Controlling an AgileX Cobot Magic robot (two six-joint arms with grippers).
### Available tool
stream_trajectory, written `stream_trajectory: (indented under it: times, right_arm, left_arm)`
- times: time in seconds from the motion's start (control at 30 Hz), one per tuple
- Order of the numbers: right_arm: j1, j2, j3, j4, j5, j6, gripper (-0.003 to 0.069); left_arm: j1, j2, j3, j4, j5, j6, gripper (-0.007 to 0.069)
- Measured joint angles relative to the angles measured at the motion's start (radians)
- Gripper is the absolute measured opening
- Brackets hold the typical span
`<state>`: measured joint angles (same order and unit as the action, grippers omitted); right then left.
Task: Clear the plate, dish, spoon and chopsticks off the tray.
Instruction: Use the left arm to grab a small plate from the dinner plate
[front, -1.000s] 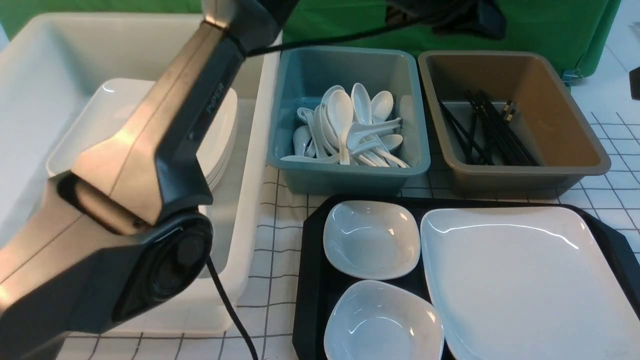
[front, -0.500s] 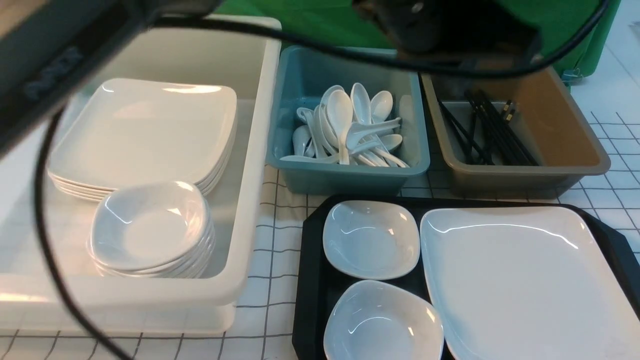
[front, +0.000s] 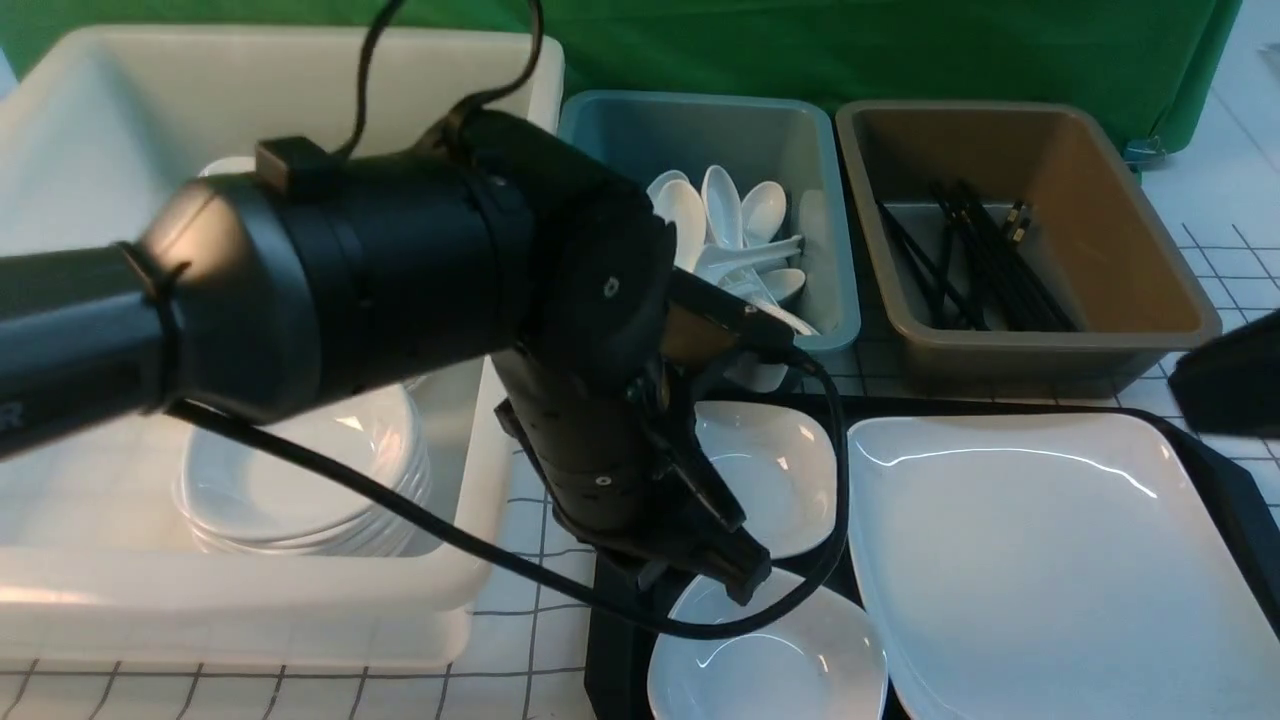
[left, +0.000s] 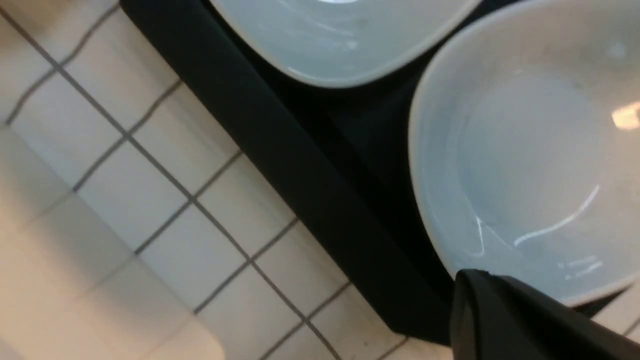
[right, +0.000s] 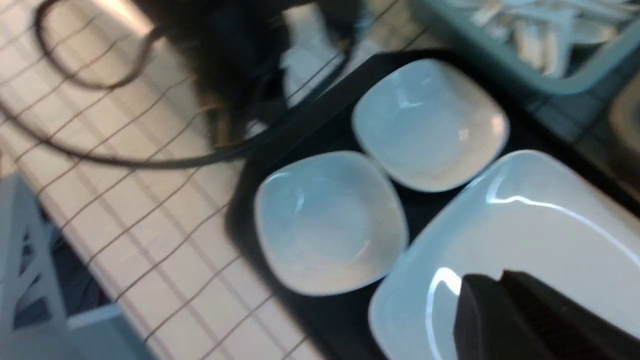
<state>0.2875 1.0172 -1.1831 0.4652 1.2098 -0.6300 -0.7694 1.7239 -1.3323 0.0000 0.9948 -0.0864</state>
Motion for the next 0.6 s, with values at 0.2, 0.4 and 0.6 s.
stream_trajectory:
  times: [0.2, 0.4, 0.6]
  right_arm:
    - [0.046, 0.0, 0.079, 0.001, -0.071, -0.001, 0.005]
    - [0.046, 0.0, 0.089, -0.002, -0.095, -0.001, 0.005]
    - [0.046, 0.0, 0.089, -0.003, -0.103, -0.001, 0.006]
  left_arm:
    - [0.0, 0.069, 0.002, -0.007, -0.088, 0.0, 0.0172]
    - [0.0, 0.14, 0.002, -0.059, -0.156, 0.001, 0.0389]
    - [0.0, 0.175, 0.002, -0.077, -0.201, 0.005, 0.0465]
